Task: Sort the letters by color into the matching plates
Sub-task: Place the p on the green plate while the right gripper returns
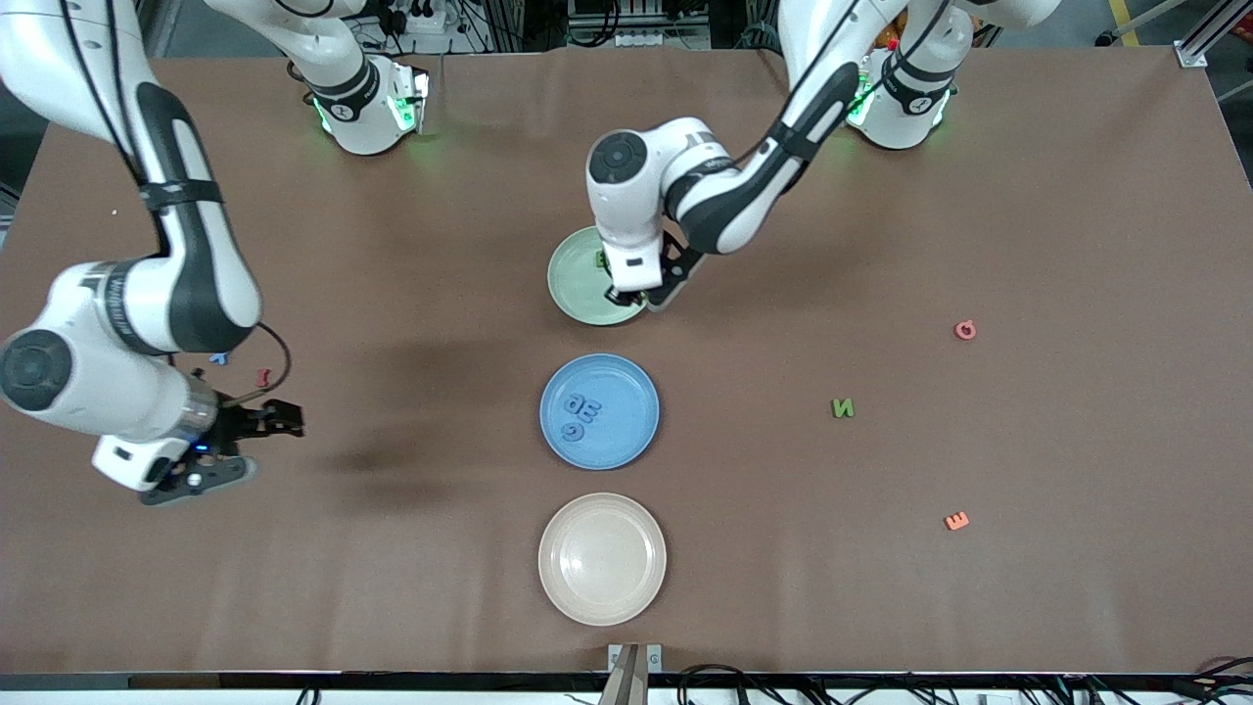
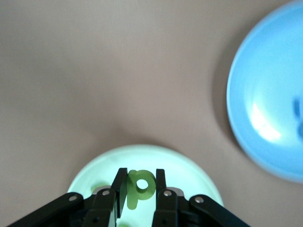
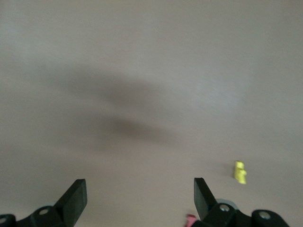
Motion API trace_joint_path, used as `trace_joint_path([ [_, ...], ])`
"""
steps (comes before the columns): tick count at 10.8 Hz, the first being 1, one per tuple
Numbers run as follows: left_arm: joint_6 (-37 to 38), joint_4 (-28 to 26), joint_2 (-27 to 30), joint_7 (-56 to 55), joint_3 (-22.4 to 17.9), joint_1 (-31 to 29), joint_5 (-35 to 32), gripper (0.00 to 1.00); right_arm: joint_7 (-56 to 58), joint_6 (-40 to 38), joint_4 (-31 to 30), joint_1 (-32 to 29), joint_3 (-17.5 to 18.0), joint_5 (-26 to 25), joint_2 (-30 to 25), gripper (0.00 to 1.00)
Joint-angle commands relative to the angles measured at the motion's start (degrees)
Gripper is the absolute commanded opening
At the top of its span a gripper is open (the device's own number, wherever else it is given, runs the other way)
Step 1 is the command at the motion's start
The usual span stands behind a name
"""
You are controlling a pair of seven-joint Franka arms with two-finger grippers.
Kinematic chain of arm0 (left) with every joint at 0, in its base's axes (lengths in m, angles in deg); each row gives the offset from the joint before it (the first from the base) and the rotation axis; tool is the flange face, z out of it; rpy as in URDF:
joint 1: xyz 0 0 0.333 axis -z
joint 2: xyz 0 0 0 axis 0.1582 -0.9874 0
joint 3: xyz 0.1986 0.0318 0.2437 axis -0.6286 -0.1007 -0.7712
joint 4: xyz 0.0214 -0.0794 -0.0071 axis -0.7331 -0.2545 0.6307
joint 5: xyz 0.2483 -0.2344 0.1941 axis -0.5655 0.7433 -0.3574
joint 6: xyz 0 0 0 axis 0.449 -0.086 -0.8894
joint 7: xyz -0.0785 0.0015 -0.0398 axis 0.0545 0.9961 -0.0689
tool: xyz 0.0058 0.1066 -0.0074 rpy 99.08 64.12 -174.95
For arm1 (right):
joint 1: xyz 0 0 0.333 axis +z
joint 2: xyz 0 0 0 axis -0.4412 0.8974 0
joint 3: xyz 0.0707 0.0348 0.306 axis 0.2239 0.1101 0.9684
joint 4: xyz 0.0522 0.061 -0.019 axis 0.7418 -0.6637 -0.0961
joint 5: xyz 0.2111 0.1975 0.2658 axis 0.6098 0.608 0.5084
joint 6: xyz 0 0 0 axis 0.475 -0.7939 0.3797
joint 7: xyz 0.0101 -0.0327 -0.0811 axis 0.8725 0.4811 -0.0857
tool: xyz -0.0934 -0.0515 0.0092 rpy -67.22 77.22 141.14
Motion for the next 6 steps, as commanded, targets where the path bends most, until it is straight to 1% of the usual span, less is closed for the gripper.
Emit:
trace_joint_path([
  [1, 1.5, 2.9, -2.4, -2.4, -0.8, 4.9, 1.5, 0.00, 1.5, 1.1, -6.8, -7.1, 1.3, -0.1, -4.4, 1.00],
  [2, 1.5, 2.9, -2.6, -4.3, -0.8, 5.0, 1.8, 0.13, 1.6, 2.2, -8.9, -9.4, 1.3, -0.1, -5.2, 1.00],
  [3, 1.4, 3.0, -3.0, -4.3, -0.9, 4.5, 1.9, 0.92, 1.6, 4.6, -11.9, -11.5, 1.3, -0.1, -6.1, 1.00],
  [4, 1.4, 3.1, -3.5, -4.7, -1.0, 4.8, 1.8, 1.00, 1.5, 8.0, -15.1, -13.2, 1.3, -0.1, -7.0, 1.00],
  [6, 1.4, 3.0, -2.8, -4.7, -1.2, 4.2, 1.6, 1.00, 0.7, 11.9, -20.0, -16.0, 1.1, 0.0, -7.6, 1.00],
])
